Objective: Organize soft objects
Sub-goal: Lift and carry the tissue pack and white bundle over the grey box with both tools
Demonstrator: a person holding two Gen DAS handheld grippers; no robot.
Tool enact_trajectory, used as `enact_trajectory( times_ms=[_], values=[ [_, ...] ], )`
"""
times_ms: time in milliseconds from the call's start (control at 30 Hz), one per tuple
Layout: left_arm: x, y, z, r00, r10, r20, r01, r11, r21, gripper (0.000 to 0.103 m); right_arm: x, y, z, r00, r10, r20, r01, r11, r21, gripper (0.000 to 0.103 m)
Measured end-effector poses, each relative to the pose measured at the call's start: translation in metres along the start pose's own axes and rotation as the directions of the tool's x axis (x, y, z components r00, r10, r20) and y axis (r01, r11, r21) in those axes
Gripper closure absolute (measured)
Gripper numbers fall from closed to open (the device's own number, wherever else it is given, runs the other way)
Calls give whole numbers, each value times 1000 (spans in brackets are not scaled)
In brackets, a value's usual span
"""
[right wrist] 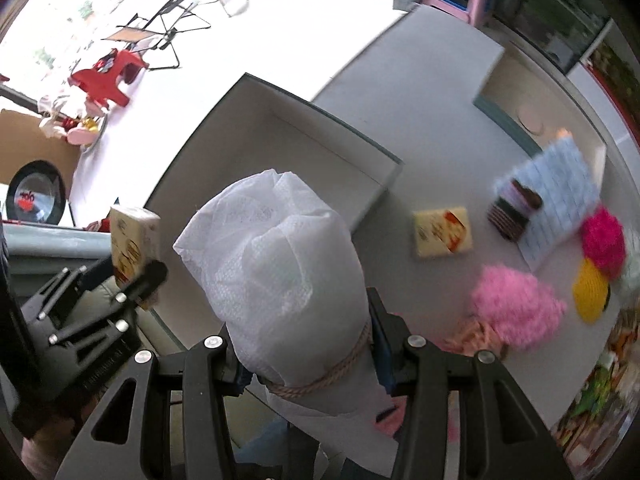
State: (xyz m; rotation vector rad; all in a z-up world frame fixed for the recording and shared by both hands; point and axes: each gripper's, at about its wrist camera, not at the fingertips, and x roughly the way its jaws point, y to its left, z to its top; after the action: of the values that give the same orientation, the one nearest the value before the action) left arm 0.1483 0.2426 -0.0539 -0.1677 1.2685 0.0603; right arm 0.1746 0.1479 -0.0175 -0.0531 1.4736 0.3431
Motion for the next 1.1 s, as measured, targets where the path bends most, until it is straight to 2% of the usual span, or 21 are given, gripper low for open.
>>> enact_trajectory(
  times_ms=[100,167,367,700,1100],
  values=[
    [4,6,1,1000,7,-12,-7,999,-32,48,5,13,10,1000,-17,20,17,1000,-4,52],
    [9,10,1,1000,16,-25,-17,999,-44,48,11,26,18,999,1,32,-1,1000,-9,52],
    [23,13,5,997,54,-54,-56,998,-28,48,30,48,29,998,28,48,-26,999,-32,52],
    [51,5,4,990,86,-111,-88,996,-12,48,68,38,40,999,42,27,-43,999,29,52],
    [73,-3,4,983,92,-158,-92,996,9,48,97,22,31,997,51,-52,-48,997,63,52]
  ],
)
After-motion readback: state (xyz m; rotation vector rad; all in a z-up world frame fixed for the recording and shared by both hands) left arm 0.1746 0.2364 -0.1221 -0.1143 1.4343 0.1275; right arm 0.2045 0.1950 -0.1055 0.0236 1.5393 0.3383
